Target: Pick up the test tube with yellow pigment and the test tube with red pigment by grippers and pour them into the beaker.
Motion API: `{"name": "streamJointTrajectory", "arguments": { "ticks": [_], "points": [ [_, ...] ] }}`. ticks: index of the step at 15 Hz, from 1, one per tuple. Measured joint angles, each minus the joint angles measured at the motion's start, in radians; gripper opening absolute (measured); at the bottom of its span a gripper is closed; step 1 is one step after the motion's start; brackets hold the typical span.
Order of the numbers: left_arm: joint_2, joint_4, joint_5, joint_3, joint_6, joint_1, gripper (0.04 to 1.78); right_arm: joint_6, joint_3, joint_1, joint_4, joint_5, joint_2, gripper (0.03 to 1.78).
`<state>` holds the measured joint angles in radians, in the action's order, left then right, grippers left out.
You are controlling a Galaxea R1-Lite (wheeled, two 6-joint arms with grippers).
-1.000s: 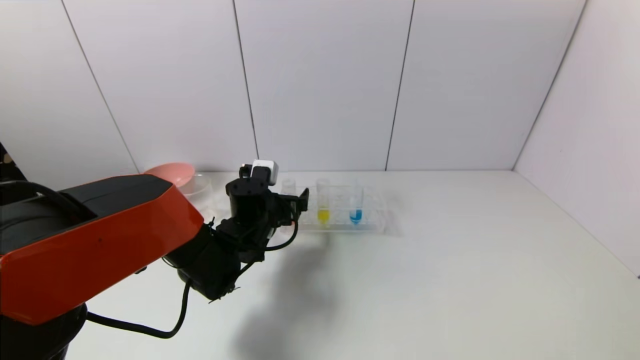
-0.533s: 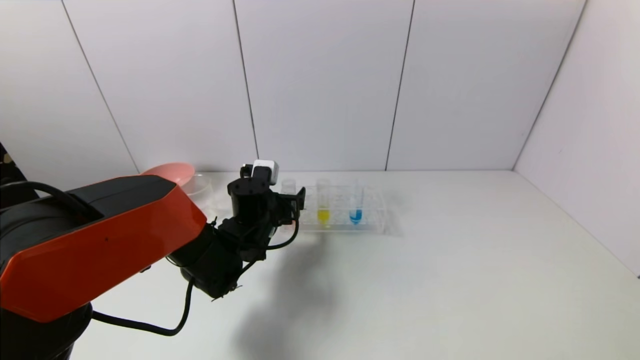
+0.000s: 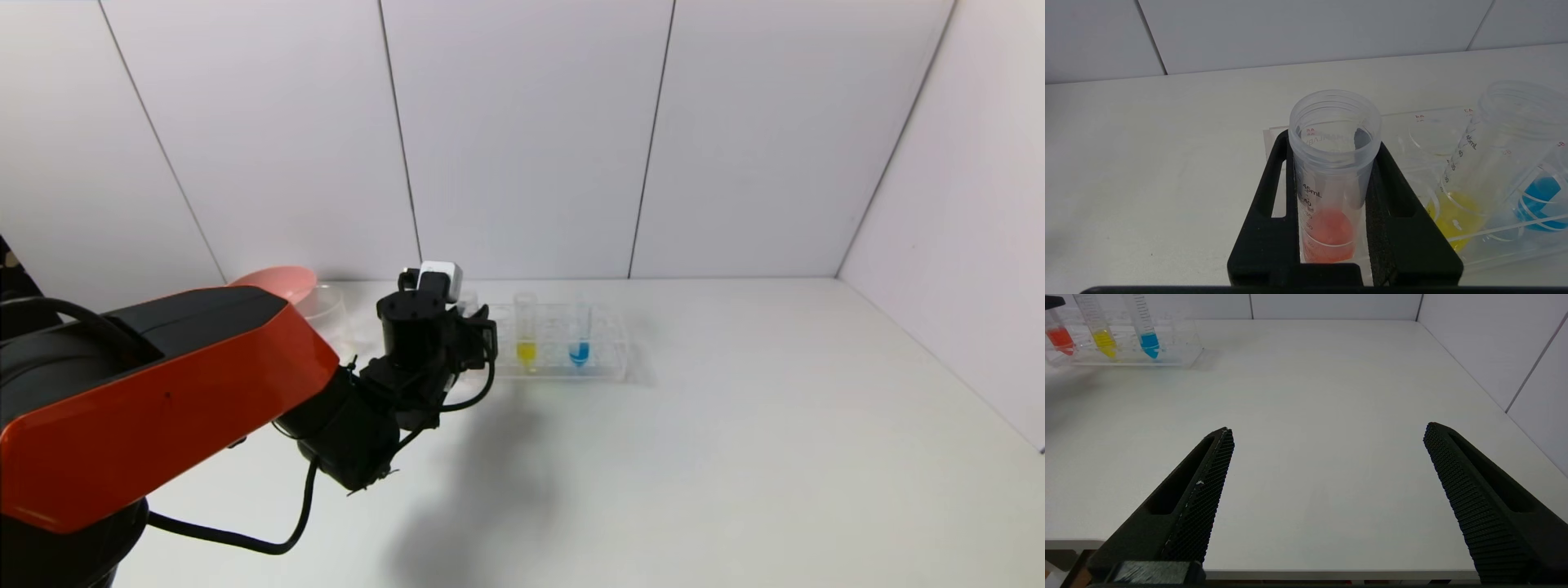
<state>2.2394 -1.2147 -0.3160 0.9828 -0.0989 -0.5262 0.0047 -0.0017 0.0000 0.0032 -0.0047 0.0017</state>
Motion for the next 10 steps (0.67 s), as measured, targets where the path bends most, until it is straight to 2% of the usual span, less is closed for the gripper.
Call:
{"name": "streamJointTrajectory", "arguments": {
  "ticks": [10],
  "points": [
    [-0.041,0.0,-0.008,-0.004,0.001,0.002,0.47,0.0,0.0,0.0,0.0,0.0,0.0,1.7]
  ]
}}
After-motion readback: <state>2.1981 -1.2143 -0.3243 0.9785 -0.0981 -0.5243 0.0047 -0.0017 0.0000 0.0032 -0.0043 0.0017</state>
